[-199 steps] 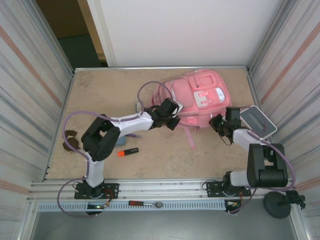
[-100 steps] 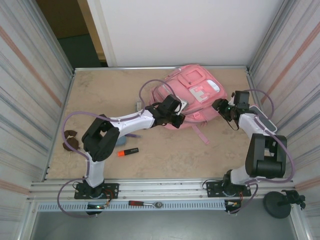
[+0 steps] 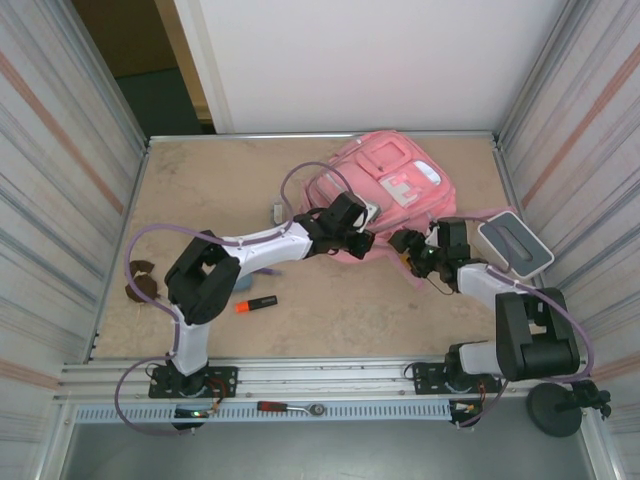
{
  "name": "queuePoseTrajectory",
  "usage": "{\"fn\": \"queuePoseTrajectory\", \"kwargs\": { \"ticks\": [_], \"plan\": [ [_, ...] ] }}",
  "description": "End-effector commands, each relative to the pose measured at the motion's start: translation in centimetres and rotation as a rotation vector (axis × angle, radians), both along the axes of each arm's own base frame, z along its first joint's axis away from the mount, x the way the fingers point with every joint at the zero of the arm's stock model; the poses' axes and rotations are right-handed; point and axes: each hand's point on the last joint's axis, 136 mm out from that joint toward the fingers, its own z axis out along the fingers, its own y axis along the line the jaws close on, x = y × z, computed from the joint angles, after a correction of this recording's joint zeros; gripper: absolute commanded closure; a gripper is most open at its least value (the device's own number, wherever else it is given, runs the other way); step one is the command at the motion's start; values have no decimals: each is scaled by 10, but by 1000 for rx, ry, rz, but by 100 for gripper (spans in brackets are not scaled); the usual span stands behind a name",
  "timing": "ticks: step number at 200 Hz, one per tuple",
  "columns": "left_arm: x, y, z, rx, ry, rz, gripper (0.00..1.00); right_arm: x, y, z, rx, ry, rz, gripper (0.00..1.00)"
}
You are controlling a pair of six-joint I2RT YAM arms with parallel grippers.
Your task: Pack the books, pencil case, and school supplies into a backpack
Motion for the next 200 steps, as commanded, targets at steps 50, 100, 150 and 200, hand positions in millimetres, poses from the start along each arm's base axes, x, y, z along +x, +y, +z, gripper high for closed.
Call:
{"fn": "queuePoseTrajectory", "kwargs": {
  "ticks": [50,100,150,200],
  "plan": [
    [-10,-11,31,-72,-55,-57,100,29,-29,-11,-64,-22,-121,87],
    [19,46,21,20,-85,28,100,25,-92,-1,-208,-41,-198,94],
    [26,61,27,-31,-53,-19,100,18,-90,33,-458,-162,-27,78],
    [18,50,44,-106,-51,-124,100,15,-9,85,-739,-498,350,44]
  ]
}}
